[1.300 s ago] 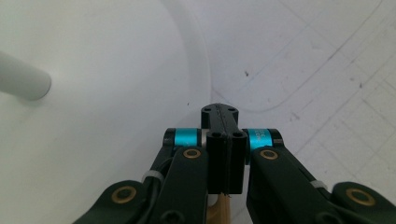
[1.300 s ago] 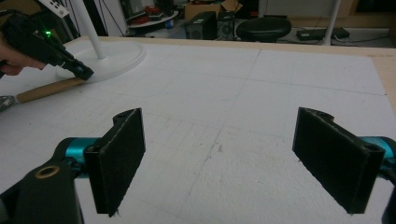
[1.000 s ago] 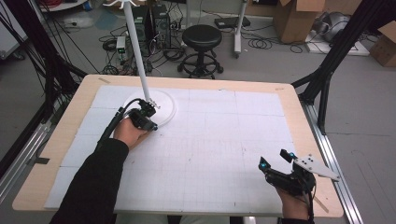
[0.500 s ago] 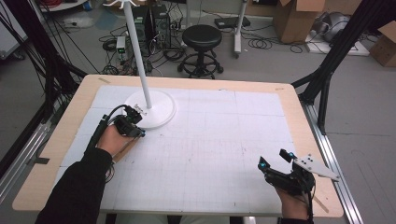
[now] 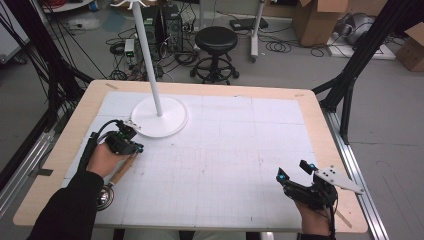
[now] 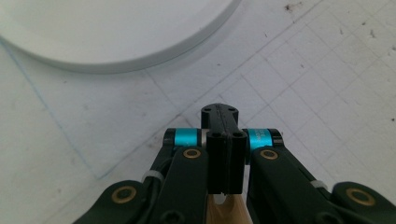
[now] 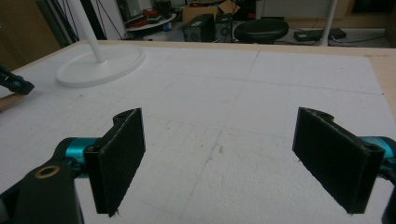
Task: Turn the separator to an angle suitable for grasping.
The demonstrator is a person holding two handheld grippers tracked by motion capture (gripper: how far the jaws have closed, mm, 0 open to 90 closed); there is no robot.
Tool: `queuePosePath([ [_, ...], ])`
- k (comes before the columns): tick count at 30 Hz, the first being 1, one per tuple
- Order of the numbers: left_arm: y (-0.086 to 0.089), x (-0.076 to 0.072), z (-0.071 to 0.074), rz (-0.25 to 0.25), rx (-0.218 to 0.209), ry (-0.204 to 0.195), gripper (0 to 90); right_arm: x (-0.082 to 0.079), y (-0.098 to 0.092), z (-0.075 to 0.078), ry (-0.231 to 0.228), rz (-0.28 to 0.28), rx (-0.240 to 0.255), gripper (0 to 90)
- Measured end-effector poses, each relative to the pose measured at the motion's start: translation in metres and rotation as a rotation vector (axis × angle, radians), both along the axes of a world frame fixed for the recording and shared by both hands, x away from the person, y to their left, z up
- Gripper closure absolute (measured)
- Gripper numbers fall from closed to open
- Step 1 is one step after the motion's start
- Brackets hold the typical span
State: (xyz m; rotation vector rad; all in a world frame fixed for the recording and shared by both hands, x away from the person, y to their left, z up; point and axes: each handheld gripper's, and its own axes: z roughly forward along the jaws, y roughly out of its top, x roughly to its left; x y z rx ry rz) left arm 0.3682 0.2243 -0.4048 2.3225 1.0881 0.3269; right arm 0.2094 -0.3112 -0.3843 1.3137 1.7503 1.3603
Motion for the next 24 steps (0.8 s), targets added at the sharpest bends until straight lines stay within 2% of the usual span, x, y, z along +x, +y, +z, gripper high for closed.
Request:
queuePosePath([
  [3, 0.010, -0.009, 0.006, 0.025, -0.058, -0.047, 89.6, 0.000, 0.000, 0.000, 0.002, -0.006, -0.001, 16.2],
  [5, 0.018, -0.018, 0.011, 0.053, -0.110, -0.106, 89.6, 0.000, 0.000, 0.000, -0.003, -0.003, -0.008, 16.5],
  [6, 0.024, -0.022, 0.014, 0.067, -0.150, -0.142, 89.5, 0.000, 0.000, 0.000, -0.002, -0.003, -0.009, 16.6],
  [8, 0.033, -0.032, 0.016, 0.119, -0.261, -0.192, 88.9, 0.000, 0.000, 0.000, -0.001, -0.001, -0.014, 16.6],
  [9, 0.039, -0.040, 0.018, 0.139, -0.318, -0.230, 88.8, 0.000, 0.000, 0.000, -0.001, -0.002, -0.015, 16.6],
  [10, 0.044, -0.046, 0.019, 0.145, -0.351, -0.255, 88.7, 0.000, -0.001, -0.001, -0.004, -0.001, -0.020, 16.6],
  [12, 0.050, -0.058, 0.022, 0.135, -0.393, -0.295, 86.8, 0.000, -0.001, -0.001, -0.002, 0.000, -0.018, 16.6],
  [13, 0.051, -0.063, 0.023, 0.127, -0.391, -0.313, 84.2, -0.001, -0.001, -0.001, -0.001, 0.001, -0.018, 16.6],
  [16, 0.057, -0.081, 0.027, 0.114, -0.450, -0.363, 74.1, -0.002, -0.001, -0.001, -0.005, 0.006, -0.023, 16.6],
  [20, 0.066, -0.096, 0.027, 0.134, -0.541, -0.404, 45.9, -0.004, 0.000, 0.000, -0.018, 0.010, -0.021, 16.6],
  [22, 0.069, -0.105, 0.025, 0.155, -0.616, -0.446, 34.9, -0.005, 0.001, 0.000, -0.027, 0.015, -0.025, 16.6],
  [24, 0.069, -0.113, 0.023, 0.148, -0.628, -0.469, 24.8, -0.005, 0.003, 0.000, -0.038, 0.021, -0.030, 16.5],
])
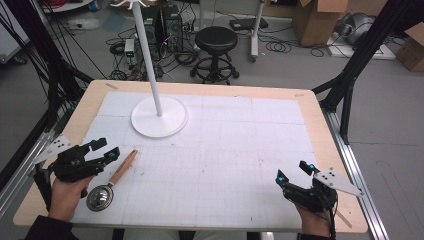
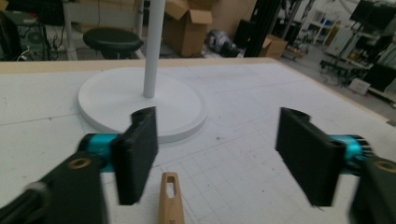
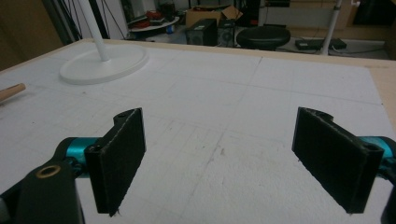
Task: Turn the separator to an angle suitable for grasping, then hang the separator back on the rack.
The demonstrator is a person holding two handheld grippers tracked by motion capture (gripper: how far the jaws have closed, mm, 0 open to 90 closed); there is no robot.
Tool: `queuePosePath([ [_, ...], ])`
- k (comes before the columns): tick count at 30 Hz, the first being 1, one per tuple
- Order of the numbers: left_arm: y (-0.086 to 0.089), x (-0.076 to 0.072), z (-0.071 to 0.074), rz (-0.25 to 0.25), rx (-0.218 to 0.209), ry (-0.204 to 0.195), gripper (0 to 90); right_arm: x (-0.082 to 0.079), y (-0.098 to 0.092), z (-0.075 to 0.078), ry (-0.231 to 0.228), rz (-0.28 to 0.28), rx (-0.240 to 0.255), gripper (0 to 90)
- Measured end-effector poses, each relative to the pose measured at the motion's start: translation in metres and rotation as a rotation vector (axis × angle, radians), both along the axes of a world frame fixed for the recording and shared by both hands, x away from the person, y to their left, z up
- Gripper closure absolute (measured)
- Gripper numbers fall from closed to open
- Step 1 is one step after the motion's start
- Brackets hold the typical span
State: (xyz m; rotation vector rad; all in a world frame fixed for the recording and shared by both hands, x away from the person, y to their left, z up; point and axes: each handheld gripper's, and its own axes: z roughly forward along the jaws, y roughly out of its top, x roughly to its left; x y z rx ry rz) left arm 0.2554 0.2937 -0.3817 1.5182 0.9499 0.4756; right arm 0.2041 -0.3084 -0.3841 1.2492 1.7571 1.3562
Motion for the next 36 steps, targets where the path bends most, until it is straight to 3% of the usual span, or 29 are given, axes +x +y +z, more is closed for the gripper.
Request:
queuePosePath([
  [2, 0.000, -0.009, 0.000, 0.011, -0.001, -0.044, 15.1, 0.000, 0.001, 0.000, -0.014, 0.019, 0.003, 16.5],
  [5, 0.002, -0.020, 0.001, 0.008, -0.011, -0.100, 15.1, 0.000, 0.003, 0.000, -0.013, 0.054, 0.004, 16.5],
  [7, 0.003, -0.024, 0.002, 0.008, 0.000, -0.112, 15.1, 0.001, 0.006, 0.001, -0.006, 0.068, 0.014, 16.7],
  [14, 0.003, -0.027, -0.001, 0.005, 0.017, -0.104, 15.5, 0.000, 0.013, 0.005, -0.012, 0.022, -0.024, 15.1],
  [25, -0.005, -0.022, -0.004, 0.001, 0.069, -0.090, 15.5, -0.003, 0.006, 0.004, -0.023, 0.006, -0.014, 15.9],
  [32, -0.003, -0.019, -0.008, 0.000, 0.060, -0.037, 15.7, -0.004, 0.009, 0.005, -0.014, 0.001, -0.019, 15.9],
  [36, -0.002, -0.017, -0.010, 0.007, 0.077, -0.019, 15.7, -0.002, 0.009, 0.004, -0.008, 0.010, -0.026, 15.9],
])
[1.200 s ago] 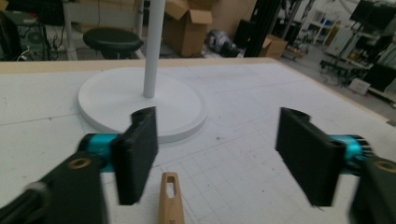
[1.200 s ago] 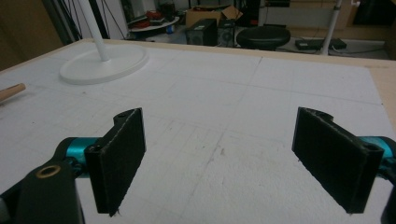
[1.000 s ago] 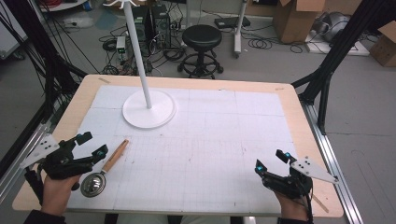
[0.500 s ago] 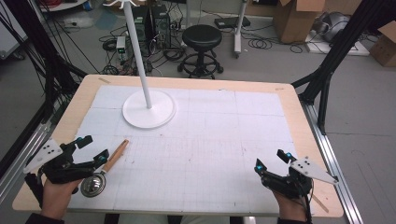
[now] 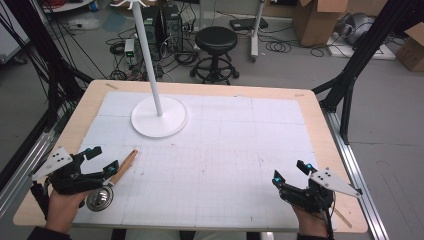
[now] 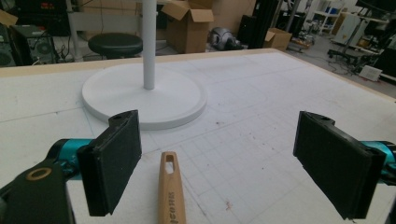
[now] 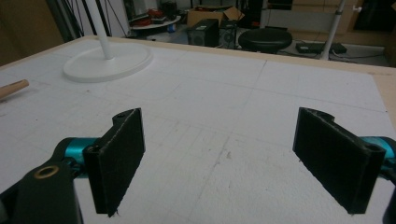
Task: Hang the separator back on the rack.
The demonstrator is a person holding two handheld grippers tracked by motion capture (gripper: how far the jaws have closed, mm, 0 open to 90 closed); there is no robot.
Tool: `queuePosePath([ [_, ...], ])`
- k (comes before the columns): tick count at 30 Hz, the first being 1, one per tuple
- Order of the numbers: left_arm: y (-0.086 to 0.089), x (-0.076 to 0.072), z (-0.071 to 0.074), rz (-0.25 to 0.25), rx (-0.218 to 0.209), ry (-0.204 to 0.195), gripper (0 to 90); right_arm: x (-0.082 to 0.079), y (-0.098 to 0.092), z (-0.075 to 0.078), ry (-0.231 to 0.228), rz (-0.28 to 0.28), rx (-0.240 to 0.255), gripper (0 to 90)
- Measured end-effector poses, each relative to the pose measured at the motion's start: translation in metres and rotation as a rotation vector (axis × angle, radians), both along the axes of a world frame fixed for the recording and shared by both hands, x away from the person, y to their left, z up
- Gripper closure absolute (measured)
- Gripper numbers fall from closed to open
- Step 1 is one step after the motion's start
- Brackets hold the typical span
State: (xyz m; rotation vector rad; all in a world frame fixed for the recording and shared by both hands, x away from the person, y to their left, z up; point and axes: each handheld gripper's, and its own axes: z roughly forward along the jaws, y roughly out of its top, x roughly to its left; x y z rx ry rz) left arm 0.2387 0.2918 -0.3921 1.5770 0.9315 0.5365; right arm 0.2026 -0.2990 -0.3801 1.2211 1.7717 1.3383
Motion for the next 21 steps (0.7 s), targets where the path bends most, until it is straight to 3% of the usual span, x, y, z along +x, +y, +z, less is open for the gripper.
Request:
queuePosePath([
  [3, -0.002, 0.004, -0.001, 0.025, 0.025, 0.024, 15.4, 0.000, 0.000, 0.000, -0.004, 0.011, -0.005, 15.9],
  [14, -0.014, 0.032, -0.026, 0.030, 0.237, 0.241, 26.3, 0.002, 0.000, -0.003, 0.021, 0.014, -0.009, 15.9],
  [21, -0.015, 0.040, -0.039, 0.079, 0.292, 0.348, 23.6, 0.001, -0.001, -0.003, 0.020, 0.016, -0.010, 15.9],
])
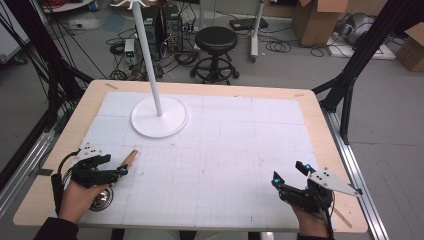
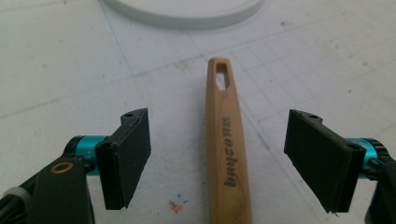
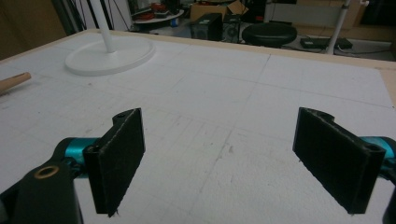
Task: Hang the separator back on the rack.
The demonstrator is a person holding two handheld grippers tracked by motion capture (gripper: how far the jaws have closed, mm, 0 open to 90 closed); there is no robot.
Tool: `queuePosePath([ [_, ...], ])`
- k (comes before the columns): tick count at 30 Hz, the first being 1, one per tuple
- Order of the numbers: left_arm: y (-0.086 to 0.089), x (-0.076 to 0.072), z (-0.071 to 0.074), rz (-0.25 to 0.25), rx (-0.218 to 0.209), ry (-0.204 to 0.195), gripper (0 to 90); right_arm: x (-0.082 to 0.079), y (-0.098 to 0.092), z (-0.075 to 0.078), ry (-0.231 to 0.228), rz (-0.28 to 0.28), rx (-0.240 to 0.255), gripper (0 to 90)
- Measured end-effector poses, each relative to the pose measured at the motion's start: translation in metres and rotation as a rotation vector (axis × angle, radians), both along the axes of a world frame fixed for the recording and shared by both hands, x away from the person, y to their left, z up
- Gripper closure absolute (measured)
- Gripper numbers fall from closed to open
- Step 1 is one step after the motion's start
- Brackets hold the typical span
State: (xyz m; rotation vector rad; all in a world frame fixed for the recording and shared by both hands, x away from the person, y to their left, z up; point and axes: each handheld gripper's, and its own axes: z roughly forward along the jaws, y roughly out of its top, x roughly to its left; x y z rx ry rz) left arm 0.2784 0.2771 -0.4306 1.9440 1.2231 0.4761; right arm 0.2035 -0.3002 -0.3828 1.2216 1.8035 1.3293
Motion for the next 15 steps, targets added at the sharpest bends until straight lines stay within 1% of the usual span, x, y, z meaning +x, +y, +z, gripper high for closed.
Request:
queuePosePath([
  [1, -0.0009, 0.0006, -0.0015, -0.002, 0.007, 0.017, 24.0, 0.0002, -0.0004, -0.0001, 0.000, -0.002, 0.001, 15.9],
  [5, -0.0061, 0.0025, -0.0049, -0.021, 0.031, 0.036, 30.6, 0.0003, 0.0000, -0.0001, 0.001, 0.000, 0.000, 15.9],
  [6, -0.0071, 0.0031, -0.0057, -0.023, 0.041, 0.042, 33.4, 0.0002, 0.0007, -0.0001, 0.004, -0.003, 0.002, 15.9],
  [9, -0.0087, 0.0060, -0.0092, -0.020, 0.072, 0.070, 37.7, 0.0006, 0.0006, -0.0003, 0.004, 0.001, -0.002, 15.9],
  [11, -0.0089, 0.0057, -0.0090, -0.016, 0.084, 0.069, 40.7, 0.0002, 0.0003, -0.0003, 0.006, -0.001, 0.000, 15.9],
  [14, -0.0091, 0.0047, -0.0084, -0.020, 0.084, 0.069, 47.9, 0.0004, -0.0004, -0.0004, 0.007, -0.003, 0.000, 15.9],
  [15, -0.0094, 0.0047, -0.0085, -0.022, 0.088, 0.068, 48.6, 0.0005, -0.0004, -0.0004, 0.006, -0.002, -0.001, 15.9],
])
